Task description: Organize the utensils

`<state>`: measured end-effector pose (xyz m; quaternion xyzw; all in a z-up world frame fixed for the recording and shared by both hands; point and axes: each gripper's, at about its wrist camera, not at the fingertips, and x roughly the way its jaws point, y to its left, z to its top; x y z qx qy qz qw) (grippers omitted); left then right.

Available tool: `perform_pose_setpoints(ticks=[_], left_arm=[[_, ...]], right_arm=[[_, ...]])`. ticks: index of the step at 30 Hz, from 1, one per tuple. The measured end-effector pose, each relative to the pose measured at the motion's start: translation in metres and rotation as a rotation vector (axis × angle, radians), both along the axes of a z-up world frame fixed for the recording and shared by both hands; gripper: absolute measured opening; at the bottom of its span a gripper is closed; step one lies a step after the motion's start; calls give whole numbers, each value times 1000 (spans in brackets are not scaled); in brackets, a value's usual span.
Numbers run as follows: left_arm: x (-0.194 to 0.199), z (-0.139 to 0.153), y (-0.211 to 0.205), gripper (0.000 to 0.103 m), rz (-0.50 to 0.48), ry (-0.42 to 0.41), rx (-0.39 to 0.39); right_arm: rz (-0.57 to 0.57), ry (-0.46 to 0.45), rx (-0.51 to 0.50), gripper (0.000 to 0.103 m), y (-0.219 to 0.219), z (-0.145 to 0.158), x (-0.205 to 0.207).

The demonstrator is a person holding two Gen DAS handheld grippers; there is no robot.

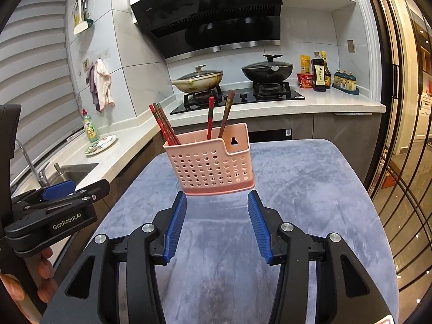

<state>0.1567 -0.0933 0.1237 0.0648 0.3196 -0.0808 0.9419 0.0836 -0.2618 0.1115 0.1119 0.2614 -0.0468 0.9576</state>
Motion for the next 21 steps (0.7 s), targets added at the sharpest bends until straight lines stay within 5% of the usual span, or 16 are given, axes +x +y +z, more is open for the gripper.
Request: perform_pose_setpoints(ticks=[6, 21], left_arm=[[-5, -9, 3, 77, 6, 15, 15], [-10, -33, 5, 87, 14, 63, 52]], right_arm=[[-9, 11, 3, 61, 2, -3, -6], [-5, 81, -38, 74, 13, -17, -4]])
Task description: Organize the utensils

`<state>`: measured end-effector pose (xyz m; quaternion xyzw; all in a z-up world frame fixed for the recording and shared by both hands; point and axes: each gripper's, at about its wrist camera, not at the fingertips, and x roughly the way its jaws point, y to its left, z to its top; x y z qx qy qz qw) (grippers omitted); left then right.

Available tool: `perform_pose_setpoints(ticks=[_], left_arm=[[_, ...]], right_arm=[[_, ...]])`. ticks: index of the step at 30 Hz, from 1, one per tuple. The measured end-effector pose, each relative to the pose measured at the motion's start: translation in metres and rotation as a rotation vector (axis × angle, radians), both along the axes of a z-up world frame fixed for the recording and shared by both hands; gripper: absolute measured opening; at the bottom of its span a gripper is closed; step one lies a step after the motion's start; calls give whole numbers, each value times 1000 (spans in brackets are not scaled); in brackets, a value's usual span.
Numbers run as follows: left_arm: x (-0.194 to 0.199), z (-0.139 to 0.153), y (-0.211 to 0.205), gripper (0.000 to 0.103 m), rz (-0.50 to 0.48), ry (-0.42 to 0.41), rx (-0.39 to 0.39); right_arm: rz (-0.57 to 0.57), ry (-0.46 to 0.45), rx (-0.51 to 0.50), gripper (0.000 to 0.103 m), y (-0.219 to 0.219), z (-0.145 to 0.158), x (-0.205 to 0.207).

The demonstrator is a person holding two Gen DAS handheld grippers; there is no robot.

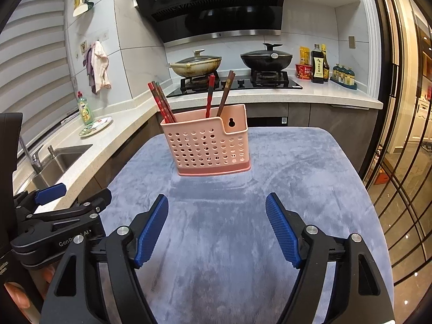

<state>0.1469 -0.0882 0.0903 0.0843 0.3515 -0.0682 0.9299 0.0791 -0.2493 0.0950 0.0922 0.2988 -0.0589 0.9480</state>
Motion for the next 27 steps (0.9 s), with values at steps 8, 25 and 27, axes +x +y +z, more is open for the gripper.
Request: perform_pose_setpoints(ticks=[8, 25, 27], left_arm=[[-1, -12, -1, 93, 1, 37, 15], [-1, -27, -2, 96, 5, 86, 30], [-1, -28, -2, 96, 6, 90, 30]], right_arm=[[-24, 47, -3, 84, -4, -8, 2], [-43, 109, -23, 85, -7, -25, 2], [-43, 114, -28, 85, -6, -26, 3]])
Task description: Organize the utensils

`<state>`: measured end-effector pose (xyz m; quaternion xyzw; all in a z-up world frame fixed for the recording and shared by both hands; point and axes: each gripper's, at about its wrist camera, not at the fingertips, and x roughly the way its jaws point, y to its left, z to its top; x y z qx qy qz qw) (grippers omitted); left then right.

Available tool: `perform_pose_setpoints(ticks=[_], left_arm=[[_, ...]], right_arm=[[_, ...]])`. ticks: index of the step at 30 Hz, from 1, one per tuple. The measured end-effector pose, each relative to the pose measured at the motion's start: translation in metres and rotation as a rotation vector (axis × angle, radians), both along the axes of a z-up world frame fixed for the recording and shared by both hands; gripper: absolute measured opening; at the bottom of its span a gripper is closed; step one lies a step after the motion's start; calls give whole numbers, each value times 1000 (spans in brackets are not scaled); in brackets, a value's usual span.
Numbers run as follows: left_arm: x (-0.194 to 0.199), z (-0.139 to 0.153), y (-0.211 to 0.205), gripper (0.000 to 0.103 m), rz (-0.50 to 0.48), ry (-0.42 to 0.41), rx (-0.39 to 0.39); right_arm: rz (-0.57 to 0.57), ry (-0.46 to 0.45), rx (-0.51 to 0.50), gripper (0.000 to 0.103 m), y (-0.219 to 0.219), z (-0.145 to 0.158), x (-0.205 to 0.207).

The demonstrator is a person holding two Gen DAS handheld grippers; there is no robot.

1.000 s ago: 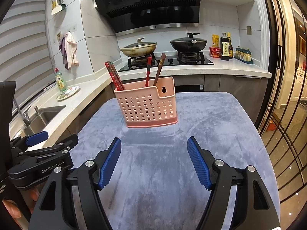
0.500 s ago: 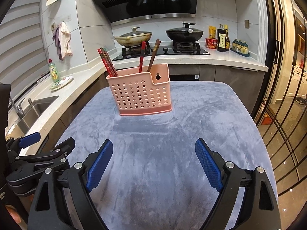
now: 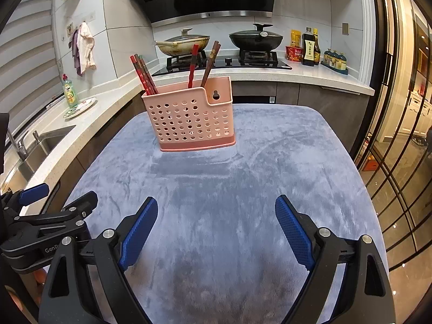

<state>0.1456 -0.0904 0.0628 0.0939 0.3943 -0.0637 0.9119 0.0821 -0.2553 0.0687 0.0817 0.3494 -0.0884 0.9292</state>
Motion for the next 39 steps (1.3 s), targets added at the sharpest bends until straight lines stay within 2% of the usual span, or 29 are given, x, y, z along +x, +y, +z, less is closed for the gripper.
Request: perform_pose_setpoints(ticks=[39], left_arm=[[2, -3, 3, 96, 8, 4, 0]], right_arm=[[0, 23, -19, 85, 4, -4, 5]])
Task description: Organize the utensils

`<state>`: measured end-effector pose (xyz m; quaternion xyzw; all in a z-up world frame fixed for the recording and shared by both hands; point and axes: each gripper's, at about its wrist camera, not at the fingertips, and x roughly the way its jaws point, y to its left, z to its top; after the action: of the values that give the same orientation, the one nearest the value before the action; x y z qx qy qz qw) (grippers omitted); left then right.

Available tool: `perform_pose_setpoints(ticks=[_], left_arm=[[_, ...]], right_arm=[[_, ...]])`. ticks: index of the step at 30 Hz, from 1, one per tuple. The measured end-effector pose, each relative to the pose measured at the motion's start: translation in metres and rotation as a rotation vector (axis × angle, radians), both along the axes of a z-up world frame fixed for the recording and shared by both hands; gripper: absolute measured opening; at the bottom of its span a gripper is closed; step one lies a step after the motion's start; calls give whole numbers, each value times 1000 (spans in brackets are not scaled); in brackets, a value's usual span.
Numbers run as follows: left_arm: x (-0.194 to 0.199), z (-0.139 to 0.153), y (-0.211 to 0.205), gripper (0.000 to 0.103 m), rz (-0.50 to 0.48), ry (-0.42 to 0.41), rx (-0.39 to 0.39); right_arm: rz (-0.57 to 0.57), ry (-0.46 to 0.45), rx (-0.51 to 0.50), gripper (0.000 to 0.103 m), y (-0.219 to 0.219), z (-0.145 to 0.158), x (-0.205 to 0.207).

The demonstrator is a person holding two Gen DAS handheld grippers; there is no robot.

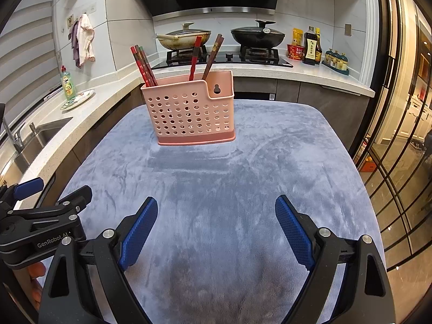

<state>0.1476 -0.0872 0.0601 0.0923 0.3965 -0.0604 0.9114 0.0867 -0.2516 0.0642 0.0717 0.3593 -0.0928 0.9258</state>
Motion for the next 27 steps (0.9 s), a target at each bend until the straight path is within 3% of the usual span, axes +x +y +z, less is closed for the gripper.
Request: perform_pose_setpoints(ticks=[27], left_arm=[[1, 4, 0, 96, -6, -22, 10]], right_arm=[[5, 6, -12, 85, 1, 0, 5]])
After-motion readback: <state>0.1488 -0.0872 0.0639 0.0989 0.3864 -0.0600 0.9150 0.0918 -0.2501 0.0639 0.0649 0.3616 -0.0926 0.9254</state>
